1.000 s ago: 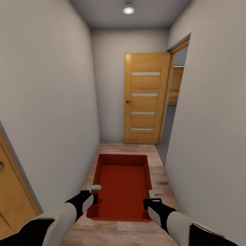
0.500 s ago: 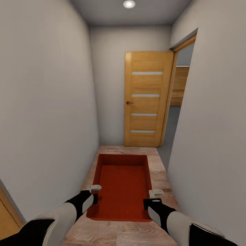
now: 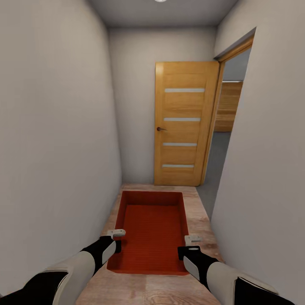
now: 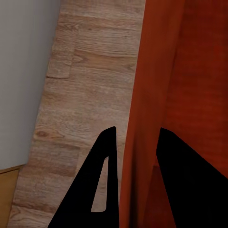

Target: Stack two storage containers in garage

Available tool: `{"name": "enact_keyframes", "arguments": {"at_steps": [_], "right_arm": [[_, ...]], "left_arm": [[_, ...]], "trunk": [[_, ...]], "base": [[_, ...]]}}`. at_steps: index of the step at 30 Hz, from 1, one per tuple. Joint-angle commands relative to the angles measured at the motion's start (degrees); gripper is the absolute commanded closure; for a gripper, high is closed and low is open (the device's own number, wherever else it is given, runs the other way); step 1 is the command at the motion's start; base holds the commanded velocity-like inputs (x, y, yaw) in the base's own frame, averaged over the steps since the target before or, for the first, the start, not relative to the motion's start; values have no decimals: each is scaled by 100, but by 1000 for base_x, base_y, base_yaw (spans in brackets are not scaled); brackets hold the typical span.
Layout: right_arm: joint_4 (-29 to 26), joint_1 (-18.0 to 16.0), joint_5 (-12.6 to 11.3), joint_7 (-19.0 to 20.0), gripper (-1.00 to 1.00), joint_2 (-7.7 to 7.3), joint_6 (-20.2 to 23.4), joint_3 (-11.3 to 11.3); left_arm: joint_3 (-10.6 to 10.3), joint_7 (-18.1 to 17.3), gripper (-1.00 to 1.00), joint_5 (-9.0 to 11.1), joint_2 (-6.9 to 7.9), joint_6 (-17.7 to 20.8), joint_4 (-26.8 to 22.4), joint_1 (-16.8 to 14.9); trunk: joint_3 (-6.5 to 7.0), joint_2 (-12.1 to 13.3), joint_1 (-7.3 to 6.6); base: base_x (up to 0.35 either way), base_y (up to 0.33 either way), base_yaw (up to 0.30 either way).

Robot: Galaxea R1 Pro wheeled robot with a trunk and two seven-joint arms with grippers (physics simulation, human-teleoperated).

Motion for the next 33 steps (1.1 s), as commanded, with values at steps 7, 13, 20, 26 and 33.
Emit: {"name": "enact_keyframes", "arguments": {"at_steps": [7,13,20,26,33], "right_arm": [[-12,-8,123,-51,100,-98,30,-100],[-12,-8,123,-51,100,-93,30,-97],[-12,-8,123,-51,100,-97,30,-93],[-12,-9,123,-52,100,-99,30,-100],[-12,-6,123,-52,100,-100,30,-100]], "left_arm": [[-207,40,100,64,-3,34,12,2],[-207,40,100,65,2,34,12,3],[-207,40,100,65,8,33,12,3],[-207,40,100,72,7,34,12,2],[-208,40,100,73,6,34,12,4]], "trunk": [[-9,-7,5],[-9,-7,5],[-9,-7,5],[-9,-7,5],[-9,-7,5]], "base": [[322,0,0],[323,0,0],[322,0,0],[322,0,0],[323,0,0]]}}
